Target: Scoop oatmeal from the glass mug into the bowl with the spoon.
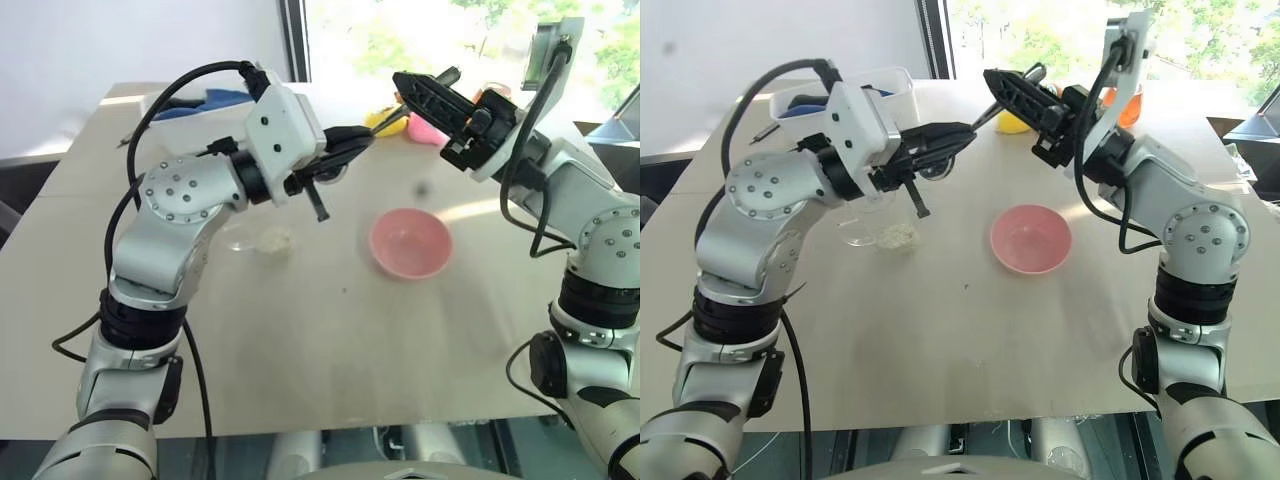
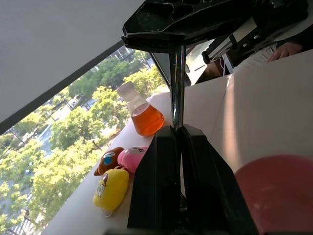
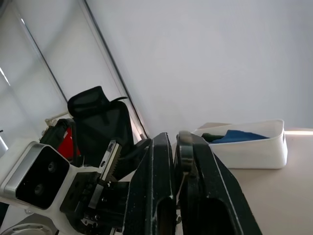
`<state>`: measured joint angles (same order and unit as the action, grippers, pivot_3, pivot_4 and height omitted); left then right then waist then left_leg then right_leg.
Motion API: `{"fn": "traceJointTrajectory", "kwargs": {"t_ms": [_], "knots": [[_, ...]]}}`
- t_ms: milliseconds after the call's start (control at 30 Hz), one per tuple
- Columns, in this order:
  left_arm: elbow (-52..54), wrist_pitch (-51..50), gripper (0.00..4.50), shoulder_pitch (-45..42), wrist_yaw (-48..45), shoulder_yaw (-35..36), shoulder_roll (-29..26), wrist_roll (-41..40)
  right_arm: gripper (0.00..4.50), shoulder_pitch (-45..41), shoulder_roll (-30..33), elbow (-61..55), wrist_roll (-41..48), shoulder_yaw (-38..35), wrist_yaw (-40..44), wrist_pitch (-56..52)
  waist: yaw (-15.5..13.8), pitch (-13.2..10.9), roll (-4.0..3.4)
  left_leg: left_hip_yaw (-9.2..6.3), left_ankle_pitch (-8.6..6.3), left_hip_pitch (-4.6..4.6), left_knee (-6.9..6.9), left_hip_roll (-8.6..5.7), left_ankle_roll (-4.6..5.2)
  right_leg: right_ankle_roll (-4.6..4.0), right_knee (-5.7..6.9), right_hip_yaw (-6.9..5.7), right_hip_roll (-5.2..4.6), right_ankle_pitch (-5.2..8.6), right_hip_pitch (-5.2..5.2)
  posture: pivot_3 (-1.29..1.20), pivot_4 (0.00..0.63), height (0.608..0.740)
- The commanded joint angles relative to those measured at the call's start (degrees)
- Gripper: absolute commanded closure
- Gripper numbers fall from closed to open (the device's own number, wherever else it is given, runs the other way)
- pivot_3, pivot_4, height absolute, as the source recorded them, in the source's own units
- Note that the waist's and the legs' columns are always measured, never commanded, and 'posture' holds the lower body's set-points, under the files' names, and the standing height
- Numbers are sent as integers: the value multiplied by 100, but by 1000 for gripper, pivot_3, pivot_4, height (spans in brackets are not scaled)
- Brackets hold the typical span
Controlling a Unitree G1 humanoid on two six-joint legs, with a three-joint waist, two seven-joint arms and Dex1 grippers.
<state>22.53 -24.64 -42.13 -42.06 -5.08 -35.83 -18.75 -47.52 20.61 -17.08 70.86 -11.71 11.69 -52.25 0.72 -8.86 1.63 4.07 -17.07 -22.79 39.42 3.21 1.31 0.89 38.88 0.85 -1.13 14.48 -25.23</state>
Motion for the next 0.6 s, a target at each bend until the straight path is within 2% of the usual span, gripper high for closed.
{"fn": "traceJointTrajectory", "kwargs": {"t_ms": [33, 100, 133, 167, 233, 300, 467, 600], "knots": [[-1, 63, 4500, -132, 95, 244, 13, 32, 4398, -32, 70, -142, 48, -66, -4, 78, 2, 0, 0, 0, 0, 0, 0, 0, 0, 0, 0, 0, 0, 0, 0, 0, 150, 740], [-8, 118, 4500, -94, 101, 265, 1, 77, 4398, -55, 60, -109, 2, -66, -40, 105, 5, 0, 0, 0, 0, 0, 0, 0, 0, 0, 0, 1, 0, 0, 0, 0, 150, 740], [-7, 143, 3811, -84, 111, 271, 3, 92, 4500, -71, 52, -92, -17, -69, -55, 121, 5, 0, 0, 0, 0, 0, 0, 0, 0, 0, 0, 1, 1, 0, 0, 0, 150, 740], [-6, 157, 3563, -81, 117, 274, 6, 100, 4500, -80, 47, -83, -28, -71, -63, 130, 5, 0, 0, 0, 0, 0, 0, 1, 0, 0, 0, 0, 1, 0, -1, 0, 150, 740], [92, 149, 2521, -34, 225, 338, 34, 124, 4500, -153, 31, -20, -66, -91, -120, 157, 3, 0, 0, 0, 0, 0, 0, 1, 0, 0, -1, 0, 1, 0, -1, 0, 150, 740], [351, 46, 1772, 144, 421, 572, 97, -8, 4500, -184, 12, 51, -124, -130, -215, 196, 8, 0, 0, 1, 0, 0, 0, 2, 0, 0, -1, 1, 0, 0, -1, 0, 150, 740], [1333, -455, 1772, 860, 1153, 1560, 416, -704, 4500, -63, 132, 454, -480, -295, -316, 334, 8, 0, 0, 2, 0, -2, -1, 12, 0, 1, -1, 4, -8, 0, -1, 0, 150, 740], [2356, -584, 1772, 1867, 1976, 2212, 526, -336, 4500, -59, 78, 1058, -766, -547, -494, 566, 4, 1, 0, 2, 0, -1, 1, 10, -1, 2, 2, 4, -12, -1, -1, 0, 150, 740]]}}
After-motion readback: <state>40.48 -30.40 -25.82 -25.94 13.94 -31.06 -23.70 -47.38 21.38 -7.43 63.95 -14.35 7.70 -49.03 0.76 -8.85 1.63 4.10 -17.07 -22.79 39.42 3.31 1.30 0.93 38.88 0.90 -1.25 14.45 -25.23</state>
